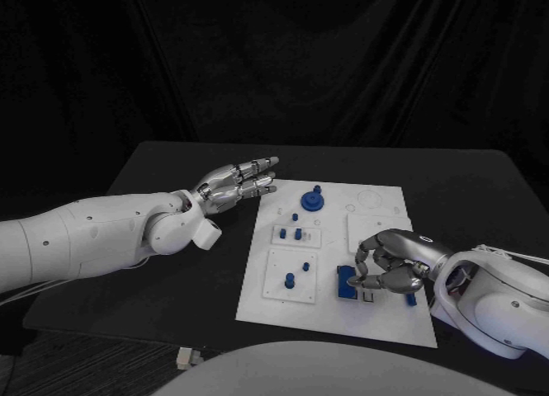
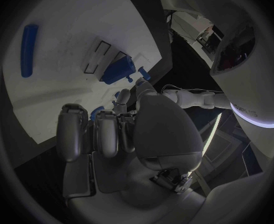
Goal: Assemble the parts on the task board
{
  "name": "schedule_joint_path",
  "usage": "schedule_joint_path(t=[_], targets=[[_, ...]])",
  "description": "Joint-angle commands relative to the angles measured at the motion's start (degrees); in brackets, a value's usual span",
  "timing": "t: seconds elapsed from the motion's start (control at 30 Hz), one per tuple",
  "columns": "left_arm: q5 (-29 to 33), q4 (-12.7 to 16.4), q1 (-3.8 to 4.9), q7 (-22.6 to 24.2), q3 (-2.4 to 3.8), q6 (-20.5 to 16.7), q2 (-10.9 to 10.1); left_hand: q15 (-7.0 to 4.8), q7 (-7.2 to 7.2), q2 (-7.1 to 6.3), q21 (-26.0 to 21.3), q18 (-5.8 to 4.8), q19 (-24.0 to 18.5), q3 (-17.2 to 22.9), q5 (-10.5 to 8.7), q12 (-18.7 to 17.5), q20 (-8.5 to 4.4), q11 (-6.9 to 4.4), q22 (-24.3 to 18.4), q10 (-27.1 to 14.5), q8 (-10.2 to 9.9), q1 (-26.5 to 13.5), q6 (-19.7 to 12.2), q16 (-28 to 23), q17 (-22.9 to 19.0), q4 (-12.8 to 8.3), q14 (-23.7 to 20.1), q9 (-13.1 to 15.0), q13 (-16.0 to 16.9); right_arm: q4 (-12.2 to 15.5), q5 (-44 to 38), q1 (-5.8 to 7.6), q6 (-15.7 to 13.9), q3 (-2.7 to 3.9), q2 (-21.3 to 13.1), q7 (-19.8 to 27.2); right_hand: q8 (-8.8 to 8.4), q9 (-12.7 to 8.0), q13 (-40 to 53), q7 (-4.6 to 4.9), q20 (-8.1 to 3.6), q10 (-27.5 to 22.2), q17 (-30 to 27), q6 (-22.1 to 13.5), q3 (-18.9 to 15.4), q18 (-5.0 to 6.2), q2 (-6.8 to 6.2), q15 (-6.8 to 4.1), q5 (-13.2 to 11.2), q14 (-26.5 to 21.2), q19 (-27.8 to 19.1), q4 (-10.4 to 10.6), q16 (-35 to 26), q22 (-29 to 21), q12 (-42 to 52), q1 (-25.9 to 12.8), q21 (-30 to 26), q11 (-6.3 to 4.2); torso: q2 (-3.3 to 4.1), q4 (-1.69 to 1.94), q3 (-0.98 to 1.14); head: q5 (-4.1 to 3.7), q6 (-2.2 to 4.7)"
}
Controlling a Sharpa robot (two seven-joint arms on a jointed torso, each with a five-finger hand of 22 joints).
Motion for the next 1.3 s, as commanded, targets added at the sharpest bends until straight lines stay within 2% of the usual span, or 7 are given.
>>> schedule_joint_path(t=[0.03, 0.6, 0.8, 0.97, 1.07, 1.17, 1.3], targets=[[0.4, 0.0, -0.07, 0.7, 0.06, 0.6, 0.1, 0.3, 0.13, 0.69, 0.3, 0.69, 0.3, 0.0, 0.38, 0.0, -0.08, 0.34, 0.0, 0.2, 0.3, 0.0, 0.2, 0.3, 0.1, -0.4, 0.0, 0.1, 0.1, -0.1, -3.0, -0.55, -0.2, 0.01, 0.1, 0.6, 2.05, 1.3, 15.1, 0.18, 0.34, 5.9, 6.7, -1.8, 0.0, 0.45, 0.06, 0.01, -0.6, 4.5, 1.1, 0.3, 0.6, 12.1, 0.2, 0.7, -0.9, 0.19, 0.01, -0.03, 0.01, -0.05, -0.01], [0.4, -0.1, -0.11, 0.6, 0.06, 0.8, 0.2, 0.31, 0.21, 0.74, 0.3, 0.68, 0.3, 0.0, 0.39, 0.0, -0.07, 0.43, 0.0, 0.2, 0.3, 0.0, 0.3, 0.3, 0.1, -0.5, 0.0, 0.1, 0.1, -1.6, -4.2, -2.33, 2.3, 0.01, 1.3, -1.5, 6.81, 3.5, 15.1, 0.15, 0.55, 5.9, 6.9, -4.0, 0.4, 0.78, 0.01, 0.19, -1.0, 4.5, 0.4, 0.1, 0.6, 11.6, 0.2, 2.5, -2.4, 0.34, -0.02, -0.02, 0.0, -0.01, -0.01], [0.4, -0.1, -0.13, 0.6, 0.06, 0.8, 0.2, 0.31, 0.21, 0.74, 0.3, 0.68, 0.3, 0.0, 0.39, 0.0, -0.07, 0.43, 0.0, 0.2, 0.3, 0.0, 0.3, 0.3, 0.1, -0.5, 0.0, 0.1, 0.1, -1.8, -4.5, -2.45, 2.2, 0.01, 1.4, -1.8, 8.09, 3.4, 15.1, 0.12, 0.52, 5.9, 7.0, -4.8, 0.8, 0.81, 0.29, 0.17, 2.9, 4.5, 0.4, 0.0, 0.6, 11.6, 0.2, 4.7, -2.6, 0.32, -0.03, 0.0, 0.0, -0.05, -0.01], [0.4, -0.1, -0.15, 0.5, 0.06, 0.9, 0.3, 0.33, 0.28, 0.81, 0.3, 0.67, 0.3, 0.0, 0.41, 0.0, -0.07, 0.51, 0.0, 0.2, 0.3, 0.0, 0.3, 0.3, 0.1, -0.5, 0.0, 0.1, 0.1, -2.0, -4.6, -2.5, 2.5, 0.01, 1.6, -1.6, 8.57, 2.6, 15.1, 0.1, 0.49, 5.9, 6.9, -5.3, 1.2, 0.86, 0.92, 0.18, 10.0, 4.4, 0.4, 0.1, 0.6, 11.5, 0.2, 5.4, -2.8, 0.26, -0.01, 0.0, 0.01, -0.02, -0.01], [0.4, -0.1, -0.16, 0.5, 0.06, 1.0, 0.3, 0.33, 0.28, 0.81, 0.3, 0.67, 0.3, 0.0, 0.41, 0.0, -0.07, 0.51, 0.0, 0.2, 0.3, 0.0, 0.3, 0.3, 0.1, -0.5, 0.0, 0.1, 0.1, -2.0, -4.7, -2.52, 2.8, 0.01, 1.7, -1.6, 8.65, 2.5, 15.1, 0.06, 0.51, 5.9, 6.9, -5.3, 1.2, 0.87, 0.98, 0.15, 10.8, 4.4, 0.3, 0.1, 0.5, 11.5, 0.2, 5.4, -2.9, 0.29, 0.0, -0.02, 0.0, 0.04, -0.01], [0.4, -0.1, -0.16, 0.4, 0.06, 1.0, 0.3, 0.33, 0.28, 0.81, 0.3, 0.67, 0.3, 0.0, 0.41, 0.0, -0.07, 0.51, 0.0, 0.2, 0.3, 0.0, 0.3, 0.3, 0.1, -0.5, 0.0, 0.1, 0.1, -2.1, -4.7, -2.55, 3.1, 0.01, 1.9, -1.8, 8.88, 2.4, 15.1, 0.04, 0.51, 5.9, 6.9, -5.1, 1.1, 0.9, 0.84, 0.15, 10.0, 4.4, 0.3, 0.1, 0.5, 11.5, 0.2, 5.3, -3.1, 0.3, 0.0, -0.02, 0.0, 0.06, -0.01], [0.4, -0.1, -0.17, 0.4, 0.06, 1.1, 0.2, 0.33, 0.28, 0.81, 0.3, 0.67, 0.3, 0.0, 0.41, 0.0, -0.07, 0.51, 0.0, 0.2, 0.3, 0.0, 0.3, 0.3, 0.1, -0.5, 0.0, 0.1, 0.1, -2.2, -4.7, -2.62, 3.1, 0.01, 2.2, -2.4, 10.21, 2.0, 15.1, -0.12, 0.49, 5.9, 7.1, -4.5, 0.3, 0.9, 1.26, 0.12, 1.3, 4.5, 0.3, 0.3, 0.6, 11.5, 0.2, 4.4, -3.2, 0.26, 0.0, 0.0, 0.01, 0.06, -0.01]])
